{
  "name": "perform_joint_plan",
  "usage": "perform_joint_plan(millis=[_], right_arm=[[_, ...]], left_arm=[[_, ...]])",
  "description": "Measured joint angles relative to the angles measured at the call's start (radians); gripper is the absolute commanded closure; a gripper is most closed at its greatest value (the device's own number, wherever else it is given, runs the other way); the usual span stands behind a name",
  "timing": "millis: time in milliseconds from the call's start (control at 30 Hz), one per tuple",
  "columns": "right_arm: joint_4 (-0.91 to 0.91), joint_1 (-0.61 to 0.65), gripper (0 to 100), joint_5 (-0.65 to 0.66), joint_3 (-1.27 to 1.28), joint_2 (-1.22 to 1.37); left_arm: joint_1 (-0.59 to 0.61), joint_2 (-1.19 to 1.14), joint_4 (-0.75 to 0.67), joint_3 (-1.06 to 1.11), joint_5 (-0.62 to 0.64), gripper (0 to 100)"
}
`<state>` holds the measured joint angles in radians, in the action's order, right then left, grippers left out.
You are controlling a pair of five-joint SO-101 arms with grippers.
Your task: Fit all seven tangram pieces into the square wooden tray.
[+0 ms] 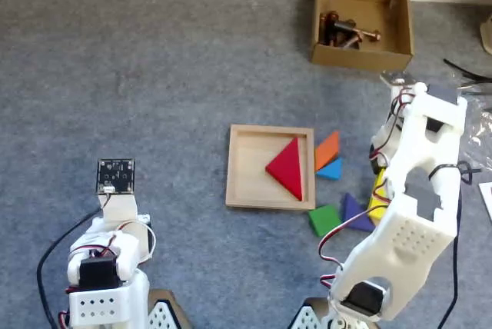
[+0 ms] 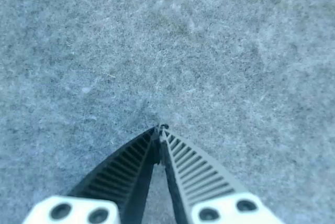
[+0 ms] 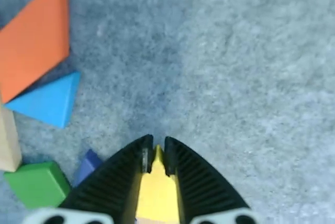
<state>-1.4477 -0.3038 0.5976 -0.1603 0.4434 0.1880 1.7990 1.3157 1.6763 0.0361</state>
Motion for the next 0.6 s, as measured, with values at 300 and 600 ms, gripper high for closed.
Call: perform_joint_plan(millis=[300, 600], right_arm=[[-0.16, -0.06, 99.2, 0.077, -0.146, 0.0], [-0.193, -0.117, 99.2, 0.087, -0.204, 0.0]], left_arm=[[0.0, 0.0, 0.0, 0.0, 0.0, 100], [0.0, 0.0, 0.0, 0.0, 0.0, 100]])
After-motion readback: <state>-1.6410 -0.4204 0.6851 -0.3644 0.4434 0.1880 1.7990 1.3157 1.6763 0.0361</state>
